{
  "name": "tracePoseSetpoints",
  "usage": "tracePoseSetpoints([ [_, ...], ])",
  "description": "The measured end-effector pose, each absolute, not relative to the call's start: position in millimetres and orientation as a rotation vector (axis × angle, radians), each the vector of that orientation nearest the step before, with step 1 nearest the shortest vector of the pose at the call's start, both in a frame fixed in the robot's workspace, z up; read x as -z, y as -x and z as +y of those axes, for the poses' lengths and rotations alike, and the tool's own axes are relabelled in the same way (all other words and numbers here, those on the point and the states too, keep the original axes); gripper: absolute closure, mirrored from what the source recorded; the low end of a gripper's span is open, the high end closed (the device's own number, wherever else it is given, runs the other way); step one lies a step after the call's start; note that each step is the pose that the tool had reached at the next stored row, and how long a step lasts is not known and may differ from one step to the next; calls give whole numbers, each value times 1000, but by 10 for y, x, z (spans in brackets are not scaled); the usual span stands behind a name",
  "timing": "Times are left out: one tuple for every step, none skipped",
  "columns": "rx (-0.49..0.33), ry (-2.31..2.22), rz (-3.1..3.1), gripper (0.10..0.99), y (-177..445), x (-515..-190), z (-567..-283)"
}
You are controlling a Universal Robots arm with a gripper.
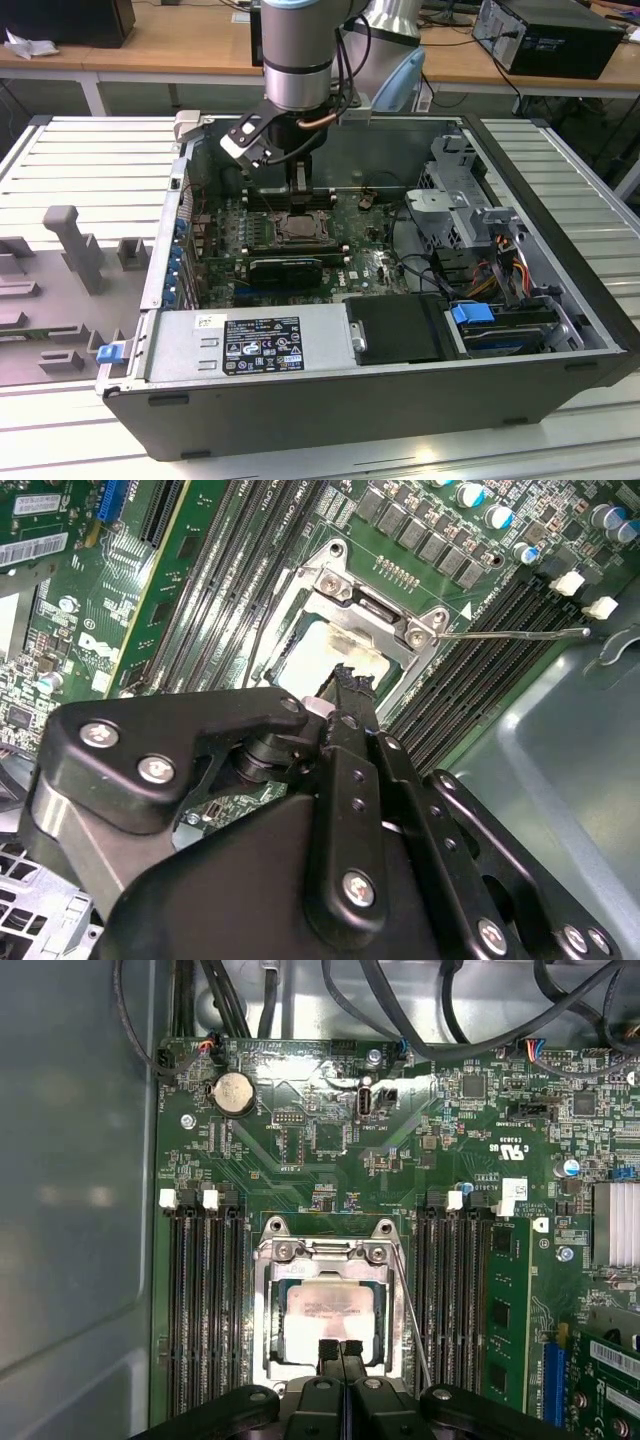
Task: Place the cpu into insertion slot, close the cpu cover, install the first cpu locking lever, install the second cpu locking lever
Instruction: 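Install the first cpu locking lever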
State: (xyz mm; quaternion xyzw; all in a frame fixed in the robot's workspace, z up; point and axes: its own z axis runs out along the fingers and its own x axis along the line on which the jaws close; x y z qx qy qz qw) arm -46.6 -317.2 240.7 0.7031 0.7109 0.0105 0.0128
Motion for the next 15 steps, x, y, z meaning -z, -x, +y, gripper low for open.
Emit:
tracePoseSetpoints([
  [-33, -2191, 2215, 980, 465, -2409, -3172],
  [-33, -2191, 2215, 980, 465, -2410, -3172],
  [-33, -2191, 2215, 980, 465, -2413, -3171],
  [-33, -2191, 2215, 980, 465, -2415, -3172],
  [-33, -2191, 2215, 980, 466, -2419, -3172],
  [-33, -2191, 2215, 980, 465, -2422, -3172],
  [-33, -2191, 2215, 980, 465, -2423, -3172],
  [-33, -2191, 2215, 980, 465, -2425, -3172],
  [-33, -2191, 2215, 980, 465, -2428, -3172],
  [-33, -2191, 2215, 980, 465, -2429, -3172],
  [-32, -2191, 2215, 980, 466, -2435, -3172],
  [-33, -2191, 2215, 980, 465, -2437, -3172],
  [-33, -2191, 2215, 980, 465, -2439, -3172],
  [-32, -2191, 2215, 980, 466, -2443, -3172],
  [-32, -2191, 2215, 980, 465, -2449, -3172],
])
